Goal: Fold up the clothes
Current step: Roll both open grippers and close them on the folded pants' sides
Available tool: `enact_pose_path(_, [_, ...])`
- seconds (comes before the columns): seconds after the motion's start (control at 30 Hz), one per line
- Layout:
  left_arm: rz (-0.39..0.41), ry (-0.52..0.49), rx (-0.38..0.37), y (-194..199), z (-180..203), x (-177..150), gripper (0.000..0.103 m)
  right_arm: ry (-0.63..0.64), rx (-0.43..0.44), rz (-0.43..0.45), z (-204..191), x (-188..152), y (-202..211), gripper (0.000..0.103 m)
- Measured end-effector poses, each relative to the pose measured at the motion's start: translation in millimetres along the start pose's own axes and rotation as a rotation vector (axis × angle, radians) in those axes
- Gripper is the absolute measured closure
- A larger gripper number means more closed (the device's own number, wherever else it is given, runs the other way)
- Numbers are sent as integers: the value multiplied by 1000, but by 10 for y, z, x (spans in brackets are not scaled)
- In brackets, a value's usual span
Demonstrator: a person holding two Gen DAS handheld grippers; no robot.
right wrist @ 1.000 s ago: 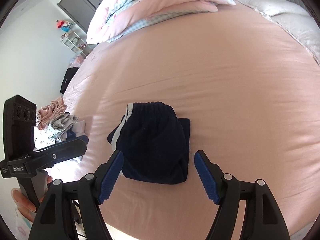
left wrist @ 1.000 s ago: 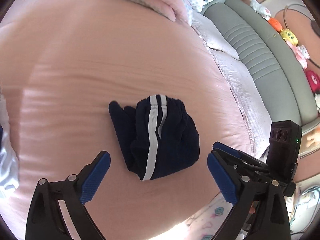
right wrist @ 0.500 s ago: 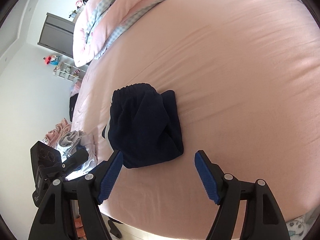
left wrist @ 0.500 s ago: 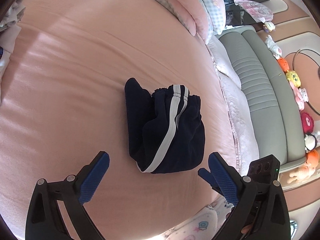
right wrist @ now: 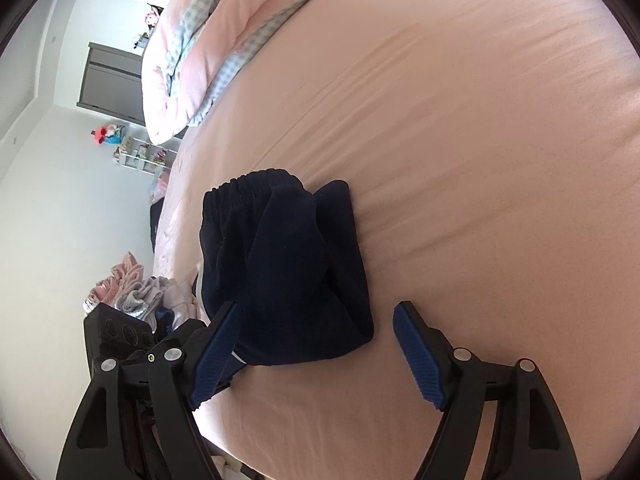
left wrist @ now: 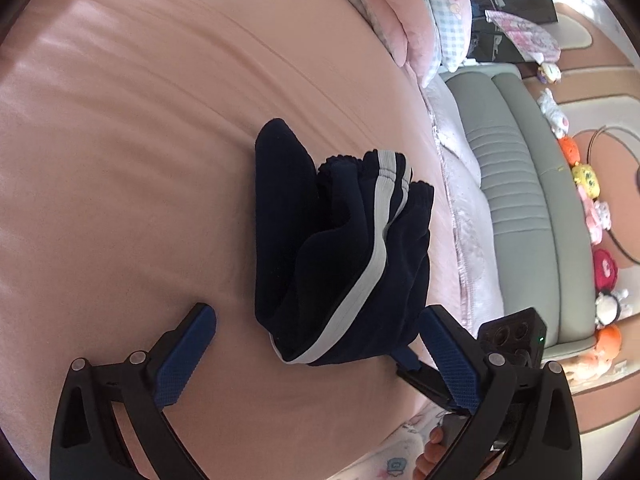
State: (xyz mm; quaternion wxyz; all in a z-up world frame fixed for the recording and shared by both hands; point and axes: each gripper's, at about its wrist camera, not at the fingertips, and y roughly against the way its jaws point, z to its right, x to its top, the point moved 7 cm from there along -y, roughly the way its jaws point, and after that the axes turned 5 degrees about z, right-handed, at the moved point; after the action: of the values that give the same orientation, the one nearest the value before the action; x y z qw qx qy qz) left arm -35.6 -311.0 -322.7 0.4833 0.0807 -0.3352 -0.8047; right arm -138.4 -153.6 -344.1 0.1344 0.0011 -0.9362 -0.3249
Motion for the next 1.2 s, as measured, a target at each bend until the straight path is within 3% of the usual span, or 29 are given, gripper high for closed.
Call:
enact_pose_path(0.1, [25, 78, -68, 34, -66, 78, 0, -54, 67, 22, 20, 36, -25, 12])
enact_pose_path(0.23, [30, 92, -96, -20, -43, 168, 0, -109, 125, 42, 39, 111, -75, 9])
enact_pose_path(0.5, [-57, -17, -79, -339, 195, 262, 0, -99, 133, -1, -98, 257, -301, 3])
enact_pose_path(0.73, [-68, 57, -143, -318, 133, 309, 0, -166, 138, -36, -63, 349, -444, 3])
enact_pose_path(0.87, [-78, 68, -103, -365, 149, 301, 1, -151, 133, -36, -47, 315, -432, 7])
enact_pose_path(1.0, [-59, 83, -57, -363, 98, 302, 12, -142, 142, -45, -58, 300, -429, 8])
enact_pose_path(1.2, [-43, 244, -89, -291, -201, 366, 53, -46, 115, -111, -125, 221, -463, 8])
